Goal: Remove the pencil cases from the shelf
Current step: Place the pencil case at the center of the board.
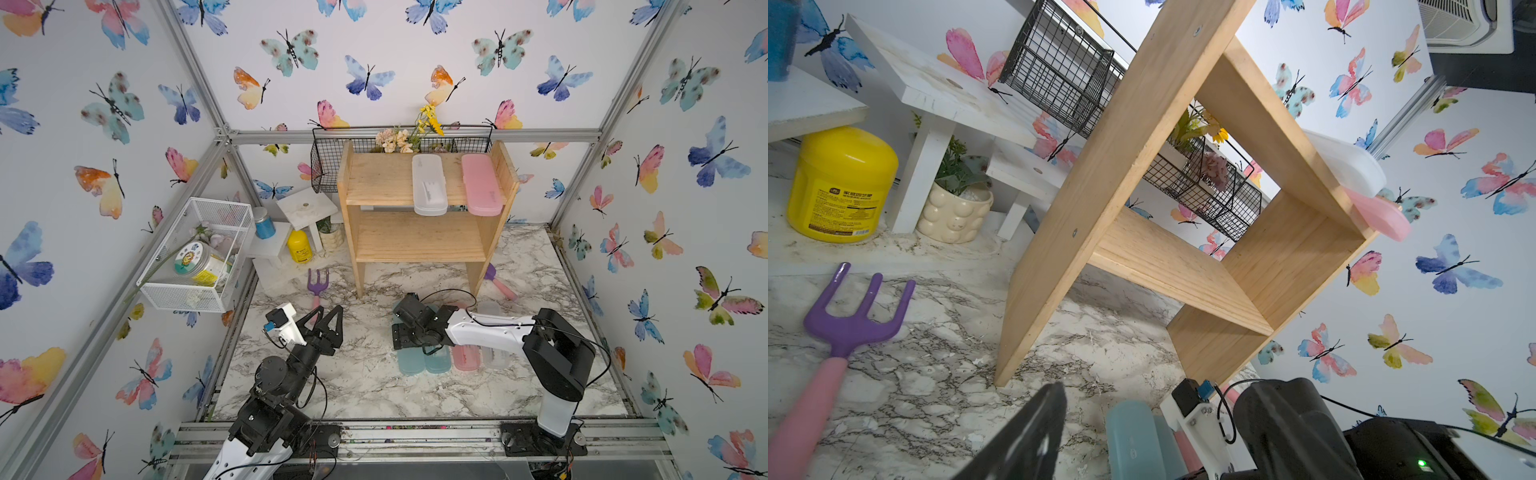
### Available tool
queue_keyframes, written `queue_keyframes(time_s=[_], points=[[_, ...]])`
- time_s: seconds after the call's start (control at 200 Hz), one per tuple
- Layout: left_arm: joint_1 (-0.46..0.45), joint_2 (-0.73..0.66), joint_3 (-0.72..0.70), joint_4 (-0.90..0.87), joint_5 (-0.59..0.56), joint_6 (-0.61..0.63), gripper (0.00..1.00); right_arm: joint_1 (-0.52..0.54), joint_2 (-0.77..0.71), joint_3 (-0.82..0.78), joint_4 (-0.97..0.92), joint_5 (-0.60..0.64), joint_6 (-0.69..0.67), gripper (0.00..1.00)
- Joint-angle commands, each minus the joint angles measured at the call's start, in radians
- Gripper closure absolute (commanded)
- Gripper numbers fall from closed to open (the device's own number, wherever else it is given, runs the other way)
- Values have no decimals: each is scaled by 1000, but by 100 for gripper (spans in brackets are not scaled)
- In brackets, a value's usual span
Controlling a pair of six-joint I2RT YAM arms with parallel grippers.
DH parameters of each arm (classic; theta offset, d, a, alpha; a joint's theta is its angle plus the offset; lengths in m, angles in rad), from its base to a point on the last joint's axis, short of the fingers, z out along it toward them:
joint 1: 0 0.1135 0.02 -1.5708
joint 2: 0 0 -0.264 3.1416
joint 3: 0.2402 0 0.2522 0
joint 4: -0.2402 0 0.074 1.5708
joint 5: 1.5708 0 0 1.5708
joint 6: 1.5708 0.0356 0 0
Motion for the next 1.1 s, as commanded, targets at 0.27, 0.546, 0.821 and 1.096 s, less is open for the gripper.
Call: queue_keyframes(time_s=[0.27, 0.546, 0.821, 1.096], points=[[-1, -2, -9, -7, -35, -12, 24, -13, 38, 31, -65, 2, -19, 11], [0, 5, 24, -29, -41, -18, 20, -13, 5, 36, -69, 23, -16, 4], [0, 199, 154, 23, 106, -154, 10, -9, -303, -121, 66, 94, -32, 1], [-3, 611, 433, 129, 345, -350, 7, -11, -589, -251, -30, 288, -55, 1]])
